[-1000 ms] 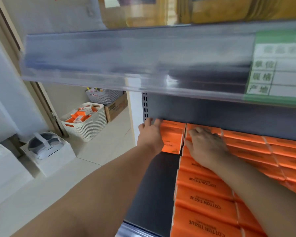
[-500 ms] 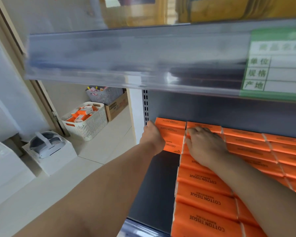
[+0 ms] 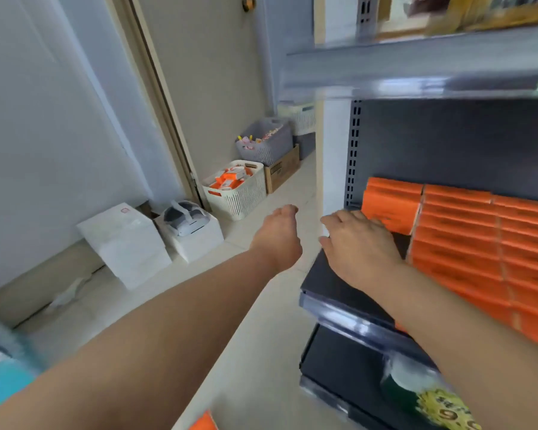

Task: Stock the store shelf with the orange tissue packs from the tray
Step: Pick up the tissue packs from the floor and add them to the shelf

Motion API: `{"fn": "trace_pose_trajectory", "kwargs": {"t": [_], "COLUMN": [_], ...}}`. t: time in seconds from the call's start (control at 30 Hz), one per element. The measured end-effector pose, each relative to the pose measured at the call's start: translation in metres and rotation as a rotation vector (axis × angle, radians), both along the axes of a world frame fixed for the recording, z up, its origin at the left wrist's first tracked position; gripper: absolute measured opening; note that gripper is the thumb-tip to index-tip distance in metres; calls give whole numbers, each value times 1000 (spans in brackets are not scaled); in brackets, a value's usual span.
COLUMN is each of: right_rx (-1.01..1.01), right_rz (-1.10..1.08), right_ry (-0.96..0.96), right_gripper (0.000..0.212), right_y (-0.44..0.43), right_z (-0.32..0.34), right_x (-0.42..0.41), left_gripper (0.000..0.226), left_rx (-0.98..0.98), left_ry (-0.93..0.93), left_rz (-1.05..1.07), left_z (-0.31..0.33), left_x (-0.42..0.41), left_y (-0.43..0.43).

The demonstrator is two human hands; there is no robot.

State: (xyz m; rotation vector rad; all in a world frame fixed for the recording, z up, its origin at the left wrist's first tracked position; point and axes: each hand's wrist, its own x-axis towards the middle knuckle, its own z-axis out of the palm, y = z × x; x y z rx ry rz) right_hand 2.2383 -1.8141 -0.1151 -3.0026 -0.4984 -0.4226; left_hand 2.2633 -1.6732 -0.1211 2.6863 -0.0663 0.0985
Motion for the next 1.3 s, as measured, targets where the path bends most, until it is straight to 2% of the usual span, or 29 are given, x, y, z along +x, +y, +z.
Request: {"fn": "trace_pose_trajectory", "kwargs": {"t": [0.13, 0.33, 0.53, 0.63, 0.77, 1.03, 1.1, 1.3], "right_rx": [29, -33, -197, -364, -390, -405, -370, -432], "right_rz": [136, 227, 471, 638, 757, 831, 836, 803], "right_ry": [64, 229, 513, 559, 657, 713, 681, 622], "right_gripper": [37, 37, 37, 32, 26, 29, 28, 24], "right_y": [61, 133, 177, 183, 195, 206, 203, 198], "right_z": [-33, -123, -210, -253, -309, -381, -396, -417], "right_x": [-42, -85, -91, -90, -100, -127, -132, -142], "left_gripper": [56, 53, 52, 50, 48, 40, 38, 46], "left_rx": [36, 12, -21, -47, -53, -36, -19, 17], "left_ry": [47, 180, 421, 557, 699, 835, 828, 815], "left_rz": [78, 209, 309, 390, 447, 389, 374, 337], "left_z": [-29, -108, -200, -246, -295, -358, -363, -371], "left_x": [-43, -105, -158, -171, -182, -191, -190, -190], "left_y": [65, 154, 224, 246, 255, 243, 242, 246]}}
